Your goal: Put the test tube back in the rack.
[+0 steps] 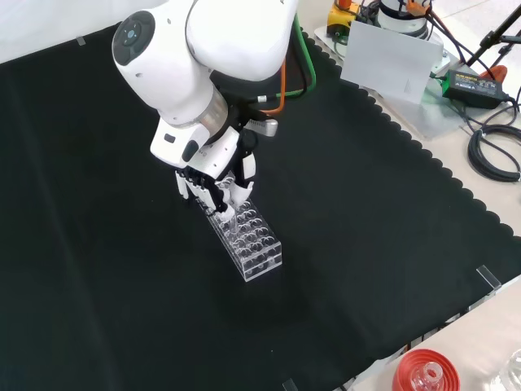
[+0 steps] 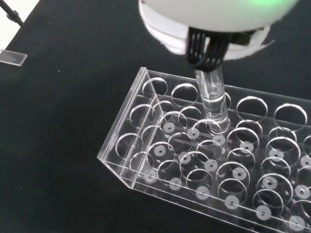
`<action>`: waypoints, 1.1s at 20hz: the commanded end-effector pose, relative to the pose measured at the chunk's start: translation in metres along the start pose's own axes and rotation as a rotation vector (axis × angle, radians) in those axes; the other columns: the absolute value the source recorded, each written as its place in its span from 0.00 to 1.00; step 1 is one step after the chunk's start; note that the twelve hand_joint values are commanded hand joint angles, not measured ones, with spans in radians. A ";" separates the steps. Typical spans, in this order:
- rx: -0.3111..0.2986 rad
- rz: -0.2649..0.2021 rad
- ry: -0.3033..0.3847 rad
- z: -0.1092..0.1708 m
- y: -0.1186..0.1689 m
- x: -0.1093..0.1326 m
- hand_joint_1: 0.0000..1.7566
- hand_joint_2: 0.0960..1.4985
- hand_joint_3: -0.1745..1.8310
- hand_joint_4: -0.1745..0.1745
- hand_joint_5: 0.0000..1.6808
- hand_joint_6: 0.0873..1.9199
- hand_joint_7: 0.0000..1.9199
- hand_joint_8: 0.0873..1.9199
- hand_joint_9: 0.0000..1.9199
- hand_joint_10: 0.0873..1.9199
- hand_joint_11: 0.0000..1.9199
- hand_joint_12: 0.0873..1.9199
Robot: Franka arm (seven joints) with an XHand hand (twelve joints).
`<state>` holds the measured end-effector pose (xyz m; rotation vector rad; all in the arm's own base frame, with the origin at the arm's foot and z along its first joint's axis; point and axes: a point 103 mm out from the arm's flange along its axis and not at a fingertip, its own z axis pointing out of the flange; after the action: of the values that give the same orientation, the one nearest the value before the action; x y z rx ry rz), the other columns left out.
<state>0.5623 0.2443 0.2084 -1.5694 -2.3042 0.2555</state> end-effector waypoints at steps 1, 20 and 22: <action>-0.002 -0.001 0.007 0.002 0.000 0.001 0.82 0.38 0.40 0.00 0.83 0.04 0.73 0.35 0.70 0.22 0.51 0.59; 0.021 -0.002 0.020 0.022 0.005 -0.002 0.82 0.38 0.40 0.00 0.83 0.04 0.73 0.35 0.70 0.22 0.51 0.59; 0.023 -0.003 0.021 0.023 0.006 -0.002 0.82 0.38 0.40 0.00 0.83 0.04 0.73 0.35 0.70 0.22 0.51 0.59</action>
<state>0.5592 0.2448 0.1876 -1.5530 -2.2793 0.2633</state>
